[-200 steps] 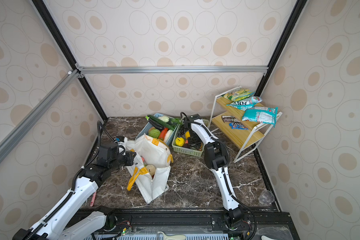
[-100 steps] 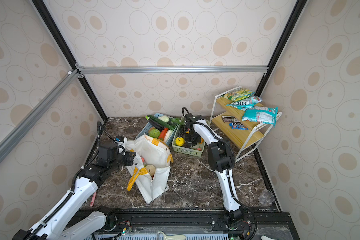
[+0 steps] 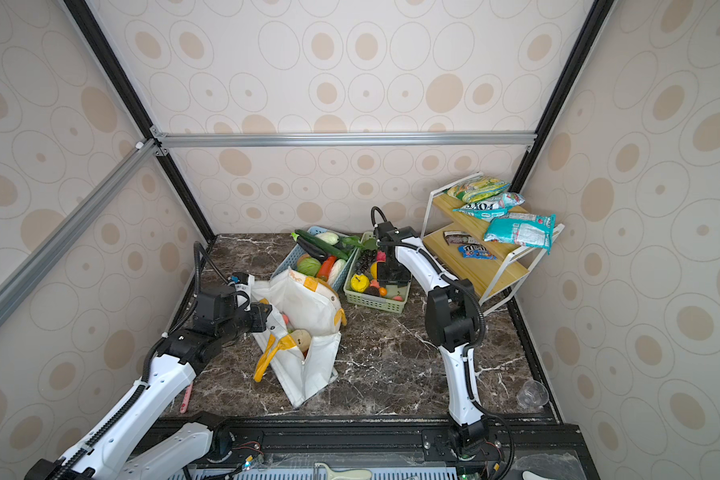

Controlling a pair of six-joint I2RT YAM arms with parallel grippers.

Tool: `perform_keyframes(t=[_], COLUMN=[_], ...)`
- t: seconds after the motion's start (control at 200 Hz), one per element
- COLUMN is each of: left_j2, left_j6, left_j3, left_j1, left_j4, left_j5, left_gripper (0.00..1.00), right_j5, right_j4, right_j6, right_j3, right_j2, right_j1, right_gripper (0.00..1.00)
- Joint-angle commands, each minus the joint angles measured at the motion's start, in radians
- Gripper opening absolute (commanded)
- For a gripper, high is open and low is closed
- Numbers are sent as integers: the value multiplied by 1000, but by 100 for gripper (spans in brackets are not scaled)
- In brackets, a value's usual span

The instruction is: Place the food into the grocery bag and tie it

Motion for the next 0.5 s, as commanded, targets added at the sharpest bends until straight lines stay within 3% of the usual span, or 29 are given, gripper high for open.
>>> perform_keyframes(t=[0.0, 0.32, 0.495], left_j2=[-4, -17, -17], left_j6=[23, 22, 23], left_j3=[18, 23, 28], left_j1=[10, 10, 10], left_j4=[16, -4, -14], left_j5=[-4, -16, -22], left_gripper=[0, 0, 0], right_j5=[3, -48, -30], right_j4=[75, 164, 174], right_j6=[-8, 21, 21], right_j3=[-17, -36, -25], right_j2=[-22, 39, 73], right_j1=[-2, -2, -3], right_gripper=[49, 50, 46])
